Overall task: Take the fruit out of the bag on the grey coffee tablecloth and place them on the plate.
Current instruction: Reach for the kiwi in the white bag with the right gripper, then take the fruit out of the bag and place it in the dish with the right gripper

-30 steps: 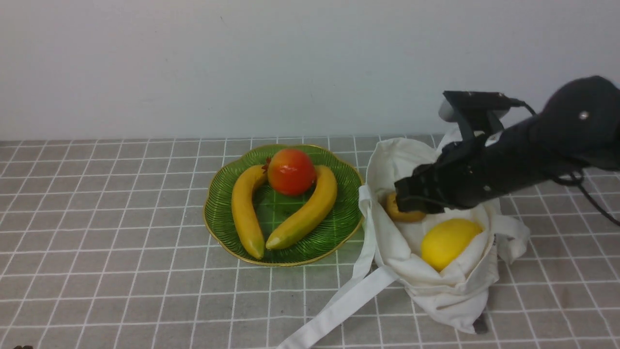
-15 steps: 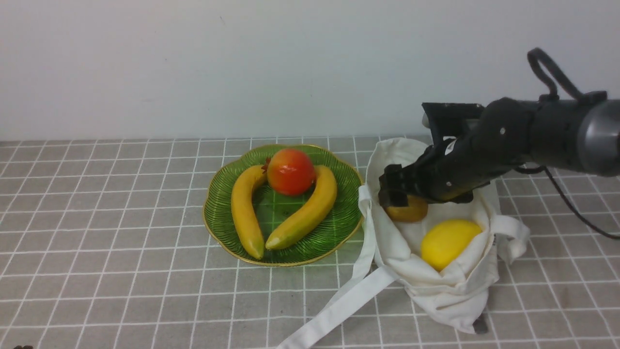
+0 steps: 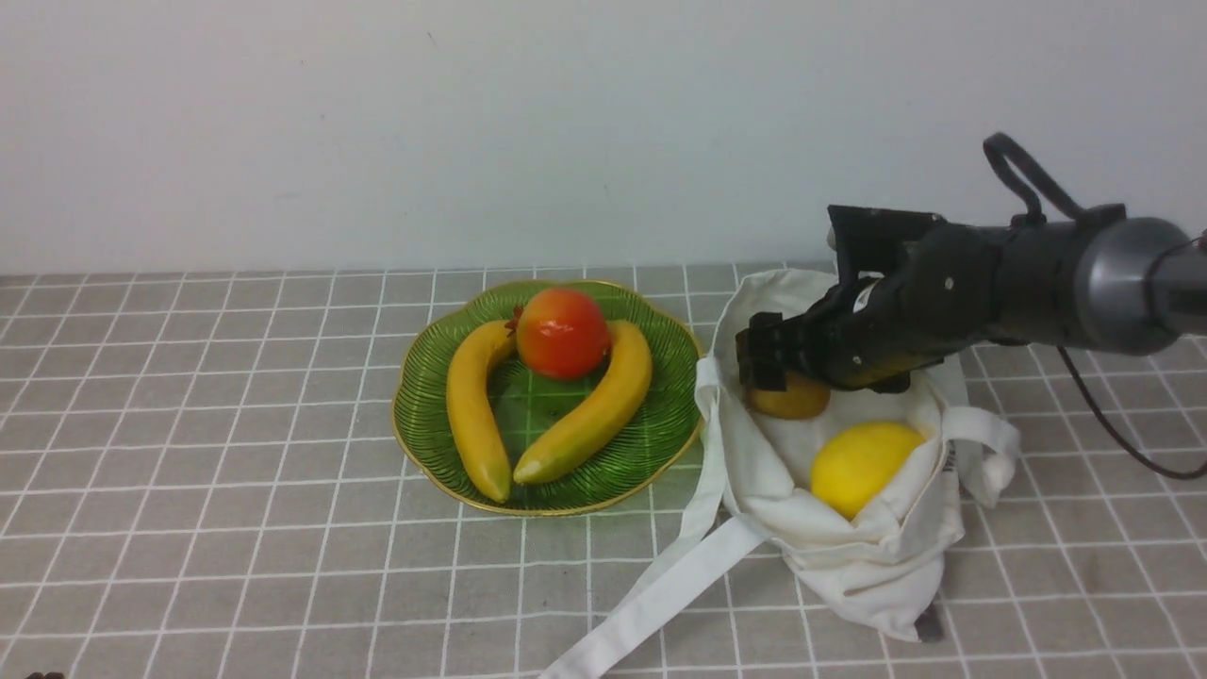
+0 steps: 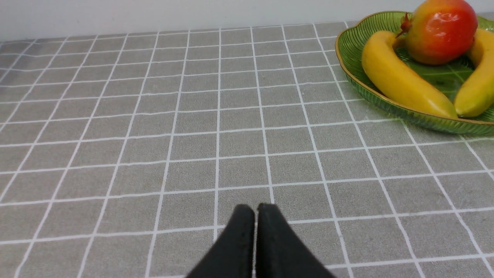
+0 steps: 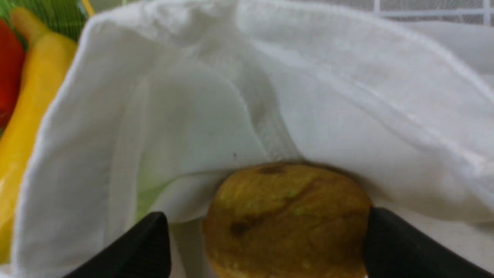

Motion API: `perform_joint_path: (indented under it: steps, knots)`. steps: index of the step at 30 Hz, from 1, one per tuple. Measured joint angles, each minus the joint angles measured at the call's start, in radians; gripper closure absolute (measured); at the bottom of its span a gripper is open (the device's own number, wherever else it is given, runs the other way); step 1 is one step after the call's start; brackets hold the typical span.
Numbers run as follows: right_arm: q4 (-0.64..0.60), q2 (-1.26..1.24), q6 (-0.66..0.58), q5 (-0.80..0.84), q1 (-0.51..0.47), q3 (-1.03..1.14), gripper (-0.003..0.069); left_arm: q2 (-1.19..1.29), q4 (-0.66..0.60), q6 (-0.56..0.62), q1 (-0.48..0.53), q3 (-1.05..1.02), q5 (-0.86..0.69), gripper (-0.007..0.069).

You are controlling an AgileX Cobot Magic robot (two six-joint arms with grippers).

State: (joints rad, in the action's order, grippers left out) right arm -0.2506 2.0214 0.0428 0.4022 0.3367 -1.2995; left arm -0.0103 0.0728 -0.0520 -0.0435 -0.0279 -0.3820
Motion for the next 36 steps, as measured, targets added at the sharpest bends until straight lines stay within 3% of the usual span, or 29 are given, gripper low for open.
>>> perform_joint_path:
  steps: [13, 20, 30, 36]
  knots:
    - [0.048, 0.044, 0.002, 0.043, 0.0, 0.005, 0.0082, 0.0, 0.0, 0.0, 0.0, 0.0, 0.0, 0.0631]
    - [0.087, 0.031, 0.002, 0.087, -0.022, 0.005, 0.0258, 0.0, 0.0, 0.0, 0.0, 0.0, 0.0, 0.0631]
    - [0.094, -0.122, 0.001, 0.206, -0.03, 0.005, 0.0258, 0.0, 0.0, 0.0, 0.0, 0.0, 0.0, 0.0631]
    - [-0.059, -0.217, -0.043, 0.287, 0.008, 0.006, 0.0258, 0.0, 0.0, 0.0, 0.0, 0.0, 0.0, 0.0631]
